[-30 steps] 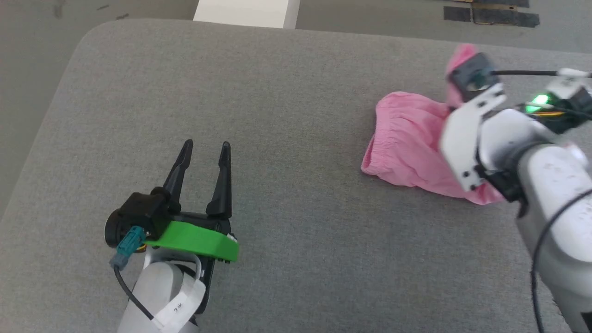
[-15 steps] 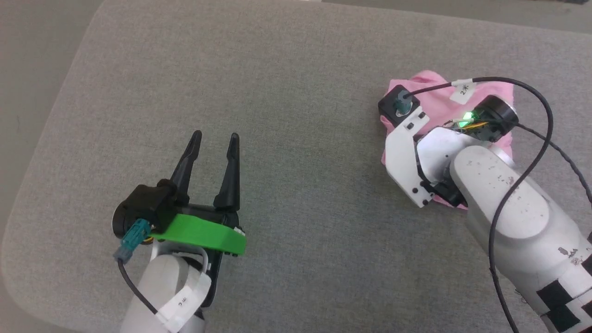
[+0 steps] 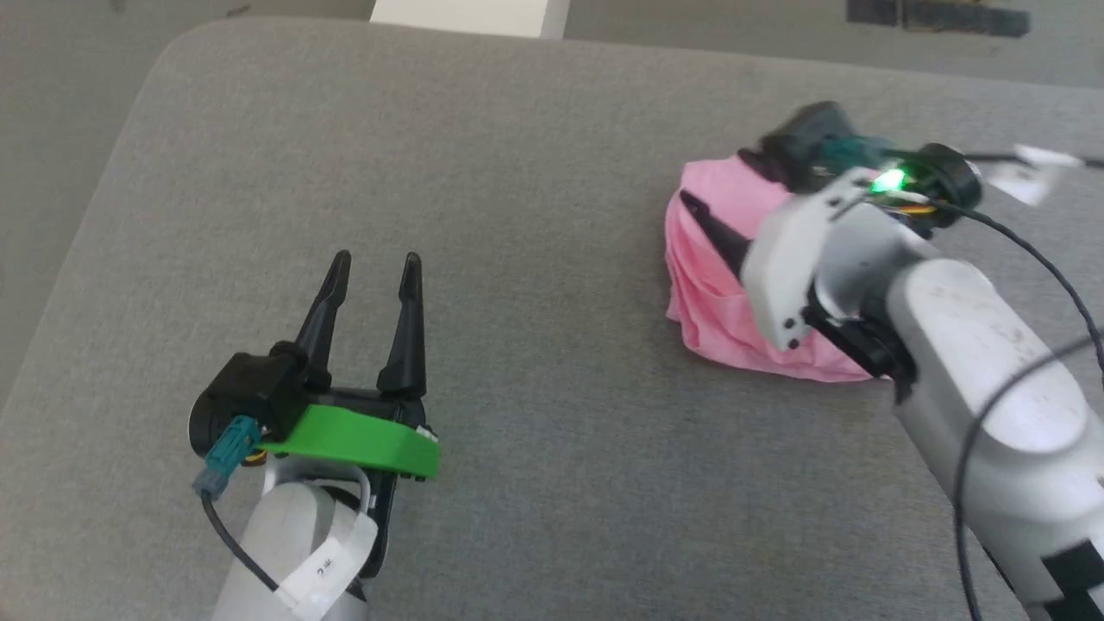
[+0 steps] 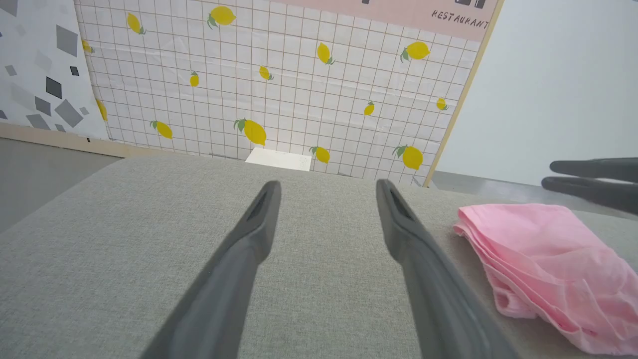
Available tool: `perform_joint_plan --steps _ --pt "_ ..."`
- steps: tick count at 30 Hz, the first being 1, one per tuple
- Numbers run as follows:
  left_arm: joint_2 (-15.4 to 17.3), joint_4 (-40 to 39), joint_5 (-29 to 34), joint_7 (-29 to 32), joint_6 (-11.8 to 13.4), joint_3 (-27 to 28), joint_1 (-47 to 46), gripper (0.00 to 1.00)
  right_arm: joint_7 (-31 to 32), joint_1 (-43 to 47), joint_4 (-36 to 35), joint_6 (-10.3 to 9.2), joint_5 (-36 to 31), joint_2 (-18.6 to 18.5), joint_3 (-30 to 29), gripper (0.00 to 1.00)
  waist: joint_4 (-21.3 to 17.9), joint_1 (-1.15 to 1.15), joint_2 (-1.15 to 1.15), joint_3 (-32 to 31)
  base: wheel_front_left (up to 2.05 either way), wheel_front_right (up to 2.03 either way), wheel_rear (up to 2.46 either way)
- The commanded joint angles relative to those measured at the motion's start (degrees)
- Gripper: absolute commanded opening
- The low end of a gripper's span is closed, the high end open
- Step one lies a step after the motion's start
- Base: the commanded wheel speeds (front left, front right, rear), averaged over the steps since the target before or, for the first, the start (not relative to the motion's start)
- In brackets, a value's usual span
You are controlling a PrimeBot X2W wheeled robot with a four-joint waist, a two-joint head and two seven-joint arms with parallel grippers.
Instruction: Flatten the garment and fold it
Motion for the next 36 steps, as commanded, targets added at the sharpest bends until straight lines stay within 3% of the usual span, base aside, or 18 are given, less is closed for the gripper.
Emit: perform_joint_plan --steps 1,5,10,17,24,36 --pt "-0.1 -0.1 0.7 -0.2 0.1 0.3 0.8 1.0 -2.7 2.4 -1.6 -0.09 -0.2 -0.1 -2.0 1.0 -2.3 0.0 0.0 -2.4 0.0 0.0 0.0" --pt "-0.1 0.0 0.6 -0.2 0.2 1.0 1.6 1.0 -11.6 8.9 -6.8 -0.09 -2.7 1.4 -10.6 1.0 -4.1 0.0 0.0 -4.3 0.0 0.0 0.0" --pt "-0.1 0.3 0.5 -0.2 0.4 1.6 2.5 1.0 -21.9 18.8 -12.7 -0.09 -5.8 5.9 -20.0 1.0 -6.1 0.0 0.0 -6.2 0.0 0.0 0.0" --pt "-0.1 1.0 0.7 -0.2 0.3 2.3 3.7 1.0 -32.2 29.4 -15.4 -0.09 -8.0 10.4 -28.5 1.0 -8.4 0.0 0.0 -8.3 0.0 0.0 0.0" --pt "-0.1 2.1 0.9 -0.2 0.0 3.1 5.6 1.0 -36.1 36.8 -14.3 -0.09 -10.9 11.8 -33.0 1.0 -9.8 0.0 0.0 -10.7 0.0 0.0 0.0" --pt "-0.1 5.7 1.4 -0.2 -0.6 4.8 8.0 1.0 -37.2 43.1 -11.6 -0.09 -13.9 12.2 -34.0 1.0 -11.6 0.0 0.0 -13.5 0.0 0.0 0.0"
